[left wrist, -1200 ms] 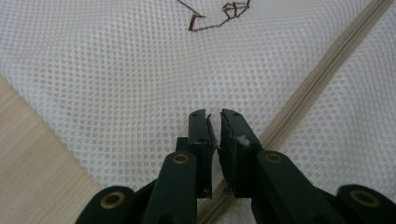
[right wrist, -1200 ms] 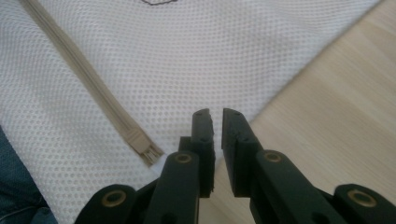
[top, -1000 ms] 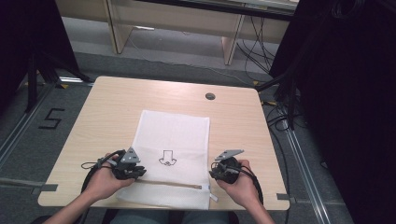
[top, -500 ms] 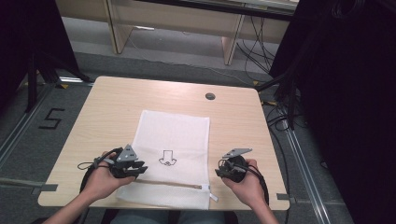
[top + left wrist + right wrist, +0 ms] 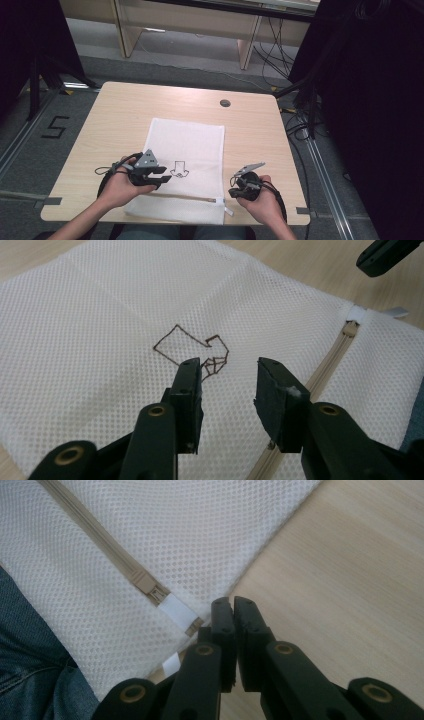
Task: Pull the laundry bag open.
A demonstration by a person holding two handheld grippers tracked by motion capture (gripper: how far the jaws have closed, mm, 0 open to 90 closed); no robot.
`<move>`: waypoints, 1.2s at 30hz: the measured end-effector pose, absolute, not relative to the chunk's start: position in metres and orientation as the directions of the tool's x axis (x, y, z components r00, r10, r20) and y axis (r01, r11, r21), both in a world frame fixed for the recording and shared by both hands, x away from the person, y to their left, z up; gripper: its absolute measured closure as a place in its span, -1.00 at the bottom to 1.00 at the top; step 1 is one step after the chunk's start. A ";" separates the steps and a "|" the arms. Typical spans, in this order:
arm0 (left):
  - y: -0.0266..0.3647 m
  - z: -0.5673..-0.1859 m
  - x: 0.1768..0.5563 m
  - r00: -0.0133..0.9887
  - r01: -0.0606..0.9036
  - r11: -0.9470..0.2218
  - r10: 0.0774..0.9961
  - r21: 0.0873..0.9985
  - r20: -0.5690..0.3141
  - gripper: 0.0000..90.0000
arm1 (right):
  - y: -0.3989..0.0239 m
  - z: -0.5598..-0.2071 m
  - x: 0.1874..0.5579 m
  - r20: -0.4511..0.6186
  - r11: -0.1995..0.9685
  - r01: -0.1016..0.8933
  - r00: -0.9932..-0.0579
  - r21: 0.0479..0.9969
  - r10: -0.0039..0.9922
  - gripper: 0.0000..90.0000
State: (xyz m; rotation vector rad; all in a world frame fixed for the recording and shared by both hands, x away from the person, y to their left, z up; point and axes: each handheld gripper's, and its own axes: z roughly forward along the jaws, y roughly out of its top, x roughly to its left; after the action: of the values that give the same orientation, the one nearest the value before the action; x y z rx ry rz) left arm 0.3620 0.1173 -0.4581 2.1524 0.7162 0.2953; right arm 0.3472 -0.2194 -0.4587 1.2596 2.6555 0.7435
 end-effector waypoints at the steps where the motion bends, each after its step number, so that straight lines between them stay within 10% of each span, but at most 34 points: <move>1: 0.117 -0.458 0.362 0.810 0.391 -0.495 0.585 0.776 -0.035 0.36 | -0.219 -0.459 0.347 0.107 0.536 0.699 -0.650 0.474 0.753 0.97; 16: 0.089 -0.461 0.364 0.857 0.366 -0.537 0.513 0.760 -0.050 -0.04 | -0.215 -0.466 0.340 0.138 0.520 0.729 -0.630 0.445 0.765 0.98; 36: 0.047 -0.466 0.352 0.910 0.303 -0.592 0.413 0.747 -0.042 0.24 | -0.206 -0.473 0.339 0.191 0.514 0.767 -0.611 0.383 0.768 1.00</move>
State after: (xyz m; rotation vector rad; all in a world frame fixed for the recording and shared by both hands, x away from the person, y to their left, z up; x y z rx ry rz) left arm 0.3524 0.0471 -0.4662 2.2460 0.5074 0.1715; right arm 0.3386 -0.2062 -0.4732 1.3849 2.7312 0.6890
